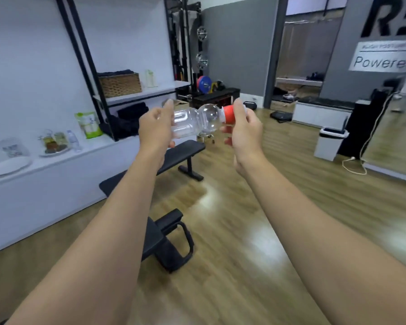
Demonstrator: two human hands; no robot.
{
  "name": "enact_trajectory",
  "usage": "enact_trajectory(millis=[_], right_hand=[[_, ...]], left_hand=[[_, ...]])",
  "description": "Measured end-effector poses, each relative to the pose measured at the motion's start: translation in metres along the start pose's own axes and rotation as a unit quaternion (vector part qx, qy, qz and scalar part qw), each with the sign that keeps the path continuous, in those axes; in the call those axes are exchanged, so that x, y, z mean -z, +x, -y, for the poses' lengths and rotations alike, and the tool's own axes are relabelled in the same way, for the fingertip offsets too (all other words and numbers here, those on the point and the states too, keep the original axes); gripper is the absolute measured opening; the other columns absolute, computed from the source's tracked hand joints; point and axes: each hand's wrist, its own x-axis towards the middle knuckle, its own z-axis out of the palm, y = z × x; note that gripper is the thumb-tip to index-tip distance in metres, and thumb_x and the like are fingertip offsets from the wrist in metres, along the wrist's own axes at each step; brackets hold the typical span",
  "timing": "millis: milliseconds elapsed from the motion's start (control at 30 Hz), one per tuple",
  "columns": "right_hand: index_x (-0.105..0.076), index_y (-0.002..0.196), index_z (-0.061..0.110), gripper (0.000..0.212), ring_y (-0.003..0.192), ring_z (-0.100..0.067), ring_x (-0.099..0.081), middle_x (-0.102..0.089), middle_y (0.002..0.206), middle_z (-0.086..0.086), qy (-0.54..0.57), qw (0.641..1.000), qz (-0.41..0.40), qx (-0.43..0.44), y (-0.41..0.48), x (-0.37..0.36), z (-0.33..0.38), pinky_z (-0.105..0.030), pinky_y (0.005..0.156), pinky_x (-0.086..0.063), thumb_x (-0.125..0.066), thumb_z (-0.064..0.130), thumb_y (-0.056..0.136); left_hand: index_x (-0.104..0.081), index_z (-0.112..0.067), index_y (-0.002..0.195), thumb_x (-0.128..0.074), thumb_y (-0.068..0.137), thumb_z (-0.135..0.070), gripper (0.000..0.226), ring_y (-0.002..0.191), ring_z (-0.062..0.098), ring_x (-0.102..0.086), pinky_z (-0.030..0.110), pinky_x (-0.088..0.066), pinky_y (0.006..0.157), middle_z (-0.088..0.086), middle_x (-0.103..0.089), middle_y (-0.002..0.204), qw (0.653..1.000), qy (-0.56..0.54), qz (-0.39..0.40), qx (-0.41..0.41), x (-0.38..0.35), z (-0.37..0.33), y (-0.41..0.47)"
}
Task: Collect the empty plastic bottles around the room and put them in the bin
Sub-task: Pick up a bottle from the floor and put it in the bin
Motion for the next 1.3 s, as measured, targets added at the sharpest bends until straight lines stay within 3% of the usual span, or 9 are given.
enact_trajectory(millis=[100,167,233,400,500,733,900,1067,1300], right_hand=[[-0.059,0.089,0.019,0.031,0.064,-0.012,-0.057,-0.06,0.074,0.003,0.016,0.999,-0.049,0.004,0.046,0.013,-0.005,-0.024,0.049,-0.042,-0.048,0.046,0.099],[-0.059,0.09,0.02,0.029,0.063,-0.013,-0.056,-0.06,0.073,0.003,0.028,0.997,-0.076,0.005,0.076,0.023,-0.011,-0.026,0.048,-0.042,-0.048,0.045,0.099],[-0.059,0.092,0.019,0.03,0.065,-0.013,-0.057,-0.06,0.076,0.001,0.033,0.995,-0.098,0.005,0.105,0.033,-0.02,-0.026,0.049,-0.044,-0.048,0.045,0.099],[-0.06,0.099,0.019,0.031,0.071,-0.013,-0.06,-0.065,0.09,-0.003,0.02,0.992,-0.126,0.018,0.187,0.066,-0.044,-0.028,0.053,-0.047,-0.052,0.049,0.096],[-0.059,0.095,0.02,0.029,0.073,-0.014,-0.061,-0.07,0.097,-0.006,0.013,0.989,-0.143,0.024,0.242,0.086,-0.053,-0.028,0.053,-0.047,-0.056,0.049,0.093],[-0.046,0.077,0.027,0.026,0.076,-0.017,-0.058,-0.061,0.087,-0.004,0.018,0.984,-0.172,0.045,0.363,0.129,-0.071,-0.029,0.052,-0.046,-0.065,0.04,0.088],[-0.05,0.083,0.024,0.023,0.078,-0.017,-0.059,-0.063,0.086,0.0,0.031,0.986,-0.158,0.031,0.449,0.162,-0.1,-0.029,0.057,-0.05,-0.07,0.036,0.088],[-0.05,0.082,0.023,0.025,0.079,-0.018,-0.06,-0.063,0.09,-0.004,0.007,0.981,-0.194,0.022,0.546,0.19,-0.137,-0.029,0.057,-0.051,-0.071,0.037,0.086],[-0.056,0.09,0.018,0.02,0.078,-0.018,-0.061,-0.063,0.092,-0.009,-0.009,0.966,-0.258,0.006,0.679,0.232,-0.159,-0.025,0.055,-0.051,-0.068,0.034,0.089]], left_hand=[[-0.059,-0.018,0.091,-0.051,0.096,-0.051,0.035,0.072,0.01,-0.05,0.022,-0.042,0.045,-0.007,-0.055,0.084,0.999,-0.019,0.044,-0.006,-0.05,0.004,0.035],[-0.056,-0.018,0.084,-0.051,0.096,-0.051,0.036,0.066,0.01,-0.048,0.023,-0.043,0.048,-0.006,-0.052,0.079,0.997,-0.024,0.067,-0.011,-0.081,0.011,0.055],[-0.053,-0.02,0.079,-0.05,0.096,-0.051,0.036,0.06,0.011,-0.047,0.026,-0.043,0.051,-0.006,-0.05,0.074,0.995,-0.021,0.092,-0.015,-0.112,0.018,0.078],[-0.063,-0.011,0.098,-0.049,0.096,-0.054,0.044,0.059,0.017,-0.052,0.029,-0.045,0.053,0.001,-0.057,0.077,0.989,-0.014,0.144,-0.024,-0.194,0.037,0.137],[-0.061,-0.012,0.096,-0.047,0.096,-0.055,0.045,0.055,0.018,-0.051,0.03,-0.045,0.053,0.002,-0.056,0.077,0.985,-0.007,0.169,-0.03,-0.248,0.044,0.168],[-0.062,-0.005,0.103,-0.045,0.099,-0.047,0.045,0.07,0.016,-0.054,0.026,-0.047,0.047,0.004,-0.055,0.084,0.978,-0.012,0.204,-0.028,-0.369,0.054,0.239],[-0.064,-0.01,0.103,-0.046,0.097,-0.052,0.047,0.075,0.017,-0.058,0.027,-0.049,0.047,0.005,-0.061,0.092,0.974,-0.018,0.227,-0.011,-0.457,0.082,0.3],[-0.064,-0.013,0.108,-0.046,0.098,-0.051,0.043,0.071,0.016,-0.056,0.033,-0.052,0.058,0.001,-0.061,0.097,0.96,-0.027,0.278,0.007,-0.545,0.114,0.365],[-0.058,-0.016,0.106,-0.045,0.1,-0.047,0.035,0.082,0.016,-0.06,0.022,-0.045,0.043,-0.002,-0.057,0.093,0.945,-0.039,0.324,0.025,-0.677,0.134,0.454]])
